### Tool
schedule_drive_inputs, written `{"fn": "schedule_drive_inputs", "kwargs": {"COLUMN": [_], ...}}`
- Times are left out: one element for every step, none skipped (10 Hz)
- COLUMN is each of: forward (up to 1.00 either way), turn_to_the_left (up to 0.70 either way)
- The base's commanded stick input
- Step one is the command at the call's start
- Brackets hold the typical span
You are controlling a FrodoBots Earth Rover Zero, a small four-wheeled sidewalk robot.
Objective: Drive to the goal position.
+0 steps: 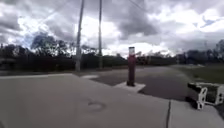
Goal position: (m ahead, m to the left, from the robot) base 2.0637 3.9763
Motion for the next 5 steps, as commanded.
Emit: {"fn": "schedule_drive_inputs", "kwargs": {"forward": [0.56,0.56,0.56,0.56,0.56], "turn_to_the_left": [0.56,0.56,0.56,0.56,0.56]}}
